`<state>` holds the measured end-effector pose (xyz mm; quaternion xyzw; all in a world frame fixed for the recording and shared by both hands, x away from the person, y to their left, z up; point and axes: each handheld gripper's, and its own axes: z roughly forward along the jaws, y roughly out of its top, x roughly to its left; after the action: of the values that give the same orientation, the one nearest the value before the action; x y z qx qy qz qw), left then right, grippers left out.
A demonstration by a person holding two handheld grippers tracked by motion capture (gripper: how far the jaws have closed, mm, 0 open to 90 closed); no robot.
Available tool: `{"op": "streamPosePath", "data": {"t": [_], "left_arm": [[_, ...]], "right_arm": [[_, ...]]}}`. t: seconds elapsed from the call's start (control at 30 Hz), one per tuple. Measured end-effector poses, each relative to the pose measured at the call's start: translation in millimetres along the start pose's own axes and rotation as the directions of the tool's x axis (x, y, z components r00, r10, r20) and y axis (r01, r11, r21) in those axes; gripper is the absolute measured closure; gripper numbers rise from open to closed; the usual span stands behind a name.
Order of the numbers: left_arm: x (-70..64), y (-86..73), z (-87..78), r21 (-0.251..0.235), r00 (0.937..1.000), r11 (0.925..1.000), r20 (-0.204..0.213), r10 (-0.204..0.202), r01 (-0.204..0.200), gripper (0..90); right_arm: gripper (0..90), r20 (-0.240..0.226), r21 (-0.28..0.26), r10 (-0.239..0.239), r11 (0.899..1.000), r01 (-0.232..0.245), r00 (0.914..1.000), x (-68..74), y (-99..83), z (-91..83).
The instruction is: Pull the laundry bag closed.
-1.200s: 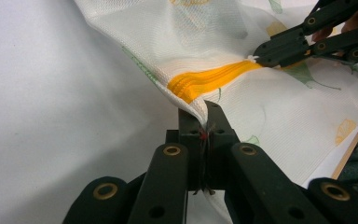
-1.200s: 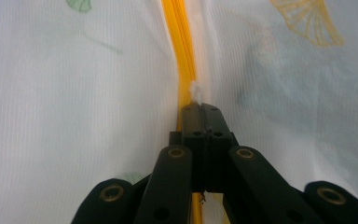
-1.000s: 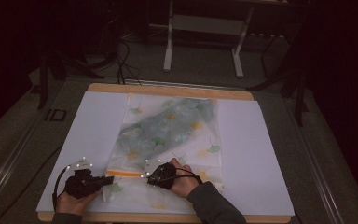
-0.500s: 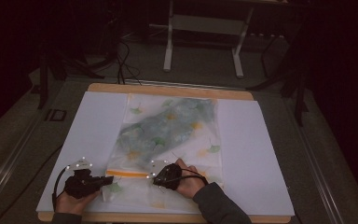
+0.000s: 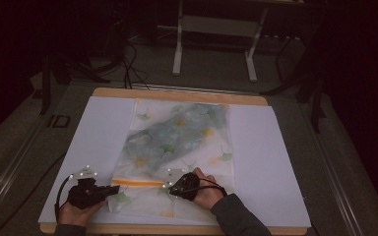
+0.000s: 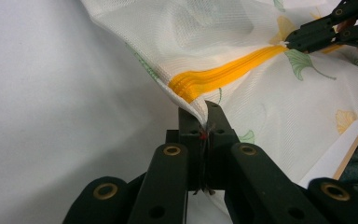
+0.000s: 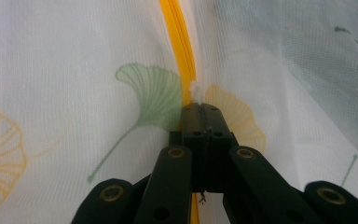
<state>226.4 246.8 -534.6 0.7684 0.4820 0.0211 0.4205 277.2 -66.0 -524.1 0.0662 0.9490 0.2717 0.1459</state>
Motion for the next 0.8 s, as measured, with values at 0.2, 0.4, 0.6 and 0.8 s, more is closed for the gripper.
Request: {"op": "streamPosePath", "data": {"t": [0.2, 0.4, 0.6, 0.8], "left_arm": [[0.2, -0.1, 0.2, 0.001, 1.0000, 1.0000, 0.001, 0.000, 0.000, 88.3], [0.2, -0.2, 0.1, 0.001, 1.0000, 1.0000, 0.000, -0.001, 0.001, 88.3], [0.6, -0.3, 0.0, 0.001, 1.0000, 1.0000, -0.001, -0.001, 0.001, 88.3], [0.7, -0.3, 0.0, 0.001, 1.0000, 1.0000, -0.001, 0.000, 0.000, 88.3]], "right_arm": [[90.0, 0.006, 0.005, 0.000, 1.000, 0.000, 1.0000, -1.3, -5.7, -3.7], [90.0, 0.015, 0.013, 0.006, 1.000, -0.006, 0.9999, -2.5, -10.8, -6.1], [90.0, 0.023, 0.013, 0.010, 1.000, -0.010, 0.9997, -5.5, -18.7, -10.6], [90.0, 0.027, 0.015, 0.024, 1.000, -0.025, 0.9993, -8.2, -22.4, -15.8]]}}
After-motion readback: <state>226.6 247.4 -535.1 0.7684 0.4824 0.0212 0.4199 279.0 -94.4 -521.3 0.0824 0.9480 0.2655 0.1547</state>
